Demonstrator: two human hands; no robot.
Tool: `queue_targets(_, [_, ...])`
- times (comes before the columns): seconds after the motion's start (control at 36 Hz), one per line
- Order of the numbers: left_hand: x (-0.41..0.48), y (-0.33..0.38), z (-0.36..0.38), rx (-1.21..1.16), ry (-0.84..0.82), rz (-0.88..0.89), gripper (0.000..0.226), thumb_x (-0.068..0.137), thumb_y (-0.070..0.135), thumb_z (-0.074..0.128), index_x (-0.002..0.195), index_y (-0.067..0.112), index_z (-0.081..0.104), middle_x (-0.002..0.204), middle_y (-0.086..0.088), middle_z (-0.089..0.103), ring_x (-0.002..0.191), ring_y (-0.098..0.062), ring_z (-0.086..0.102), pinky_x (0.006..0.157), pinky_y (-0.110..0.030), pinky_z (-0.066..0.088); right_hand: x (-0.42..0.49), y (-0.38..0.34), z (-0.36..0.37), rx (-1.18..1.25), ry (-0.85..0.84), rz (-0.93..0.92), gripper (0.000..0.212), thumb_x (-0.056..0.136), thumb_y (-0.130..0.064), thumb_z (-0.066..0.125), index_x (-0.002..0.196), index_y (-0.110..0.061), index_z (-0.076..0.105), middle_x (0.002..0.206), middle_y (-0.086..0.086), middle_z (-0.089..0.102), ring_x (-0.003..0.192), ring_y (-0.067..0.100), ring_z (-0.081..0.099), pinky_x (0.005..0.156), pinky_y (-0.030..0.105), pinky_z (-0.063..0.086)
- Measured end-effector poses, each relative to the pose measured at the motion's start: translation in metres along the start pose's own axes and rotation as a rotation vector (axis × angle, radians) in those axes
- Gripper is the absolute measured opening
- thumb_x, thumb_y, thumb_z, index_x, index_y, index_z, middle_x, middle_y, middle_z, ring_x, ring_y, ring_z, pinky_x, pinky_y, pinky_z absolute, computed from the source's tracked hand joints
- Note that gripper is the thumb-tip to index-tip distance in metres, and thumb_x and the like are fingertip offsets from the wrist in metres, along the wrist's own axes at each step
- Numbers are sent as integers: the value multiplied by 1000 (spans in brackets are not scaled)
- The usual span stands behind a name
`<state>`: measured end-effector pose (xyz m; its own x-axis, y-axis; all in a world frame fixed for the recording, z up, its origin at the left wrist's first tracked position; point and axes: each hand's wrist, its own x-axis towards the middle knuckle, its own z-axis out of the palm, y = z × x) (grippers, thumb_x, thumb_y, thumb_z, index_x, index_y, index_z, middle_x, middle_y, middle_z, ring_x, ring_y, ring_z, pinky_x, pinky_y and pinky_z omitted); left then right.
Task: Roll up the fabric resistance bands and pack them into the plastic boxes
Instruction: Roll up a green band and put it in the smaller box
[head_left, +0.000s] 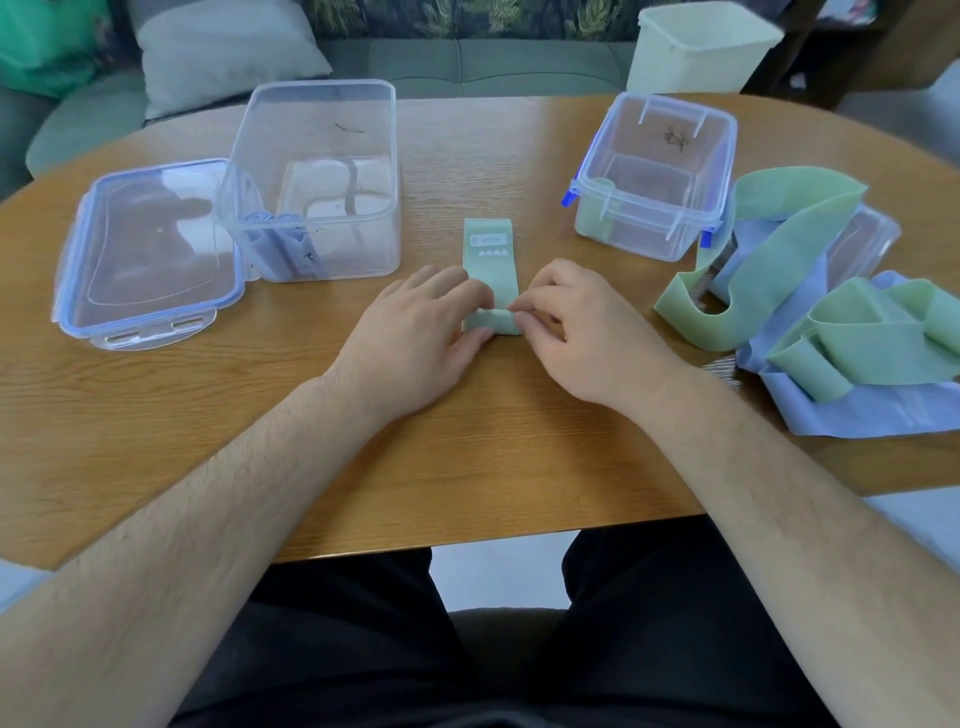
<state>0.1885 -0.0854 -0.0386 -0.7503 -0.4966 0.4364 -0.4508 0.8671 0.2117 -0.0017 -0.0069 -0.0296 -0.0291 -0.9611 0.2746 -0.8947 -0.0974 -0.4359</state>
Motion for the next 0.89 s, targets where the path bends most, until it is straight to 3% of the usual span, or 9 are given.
queue_targets(0.19, [5,-4,5,9,13,-45,19,96,31,60,101,13,66,97,0,61,94,-25,58,80,-42,51,8,7,-3,53,-24,5,15,89,-28,73,104,-23,70,102,-11,53,77,-9,46,72,13,33])
queue_targets(0.33, [15,-7,5,20,-35,-53,32,93,35,62,105,7,71,106,-8,55,100,-27,55,89,-40,49,17,12,2,69,-21,38,16,95,-28,66,106,-20,73,101,-8,55,72,-5,46,74,23,38])
queue_targets(0.47, [25,-9,6,37,-79,-81,33,92,30,69,115,7,69,101,-9,58,100,-32,60,88,-48,51,26,13,4,79,-11,34,19,99,-23,60,111,-15,73,97,-9,53,70,-4,46,74,23,39])
queue_targets(0.53, [27,-9,6,33,-85,-93,36,93,33,67,120,11,64,106,-7,61,103,-30,61,88,-45,50,27,12,4,104,-2,20,17,97,-19,61,112,-18,70,95,-12,51,73,-6,48,75,16,38])
queue_targets(0.64, [25,-11,5,-22,-97,-93,27,90,31,70,106,11,64,103,-5,59,99,-29,60,86,-42,48,25,10,2,139,-7,30,7,90,-17,67,97,-20,70,91,-12,56,75,0,53,71,7,36])
queue_targets(0.75, [23,-8,3,-24,-107,-106,25,89,24,72,104,5,65,103,-9,60,98,-32,59,85,-38,44,23,7,-3,154,-56,4,17,80,-19,78,94,-22,68,89,-6,57,76,9,56,72,18,44])
queue_targets(0.89, [10,9,-4,-6,-105,-89,25,89,22,73,103,3,66,102,-13,61,91,-36,62,79,-41,47,5,-5,-7,126,-41,-34,17,82,-3,70,96,-13,69,87,-3,56,76,14,58,78,33,50])
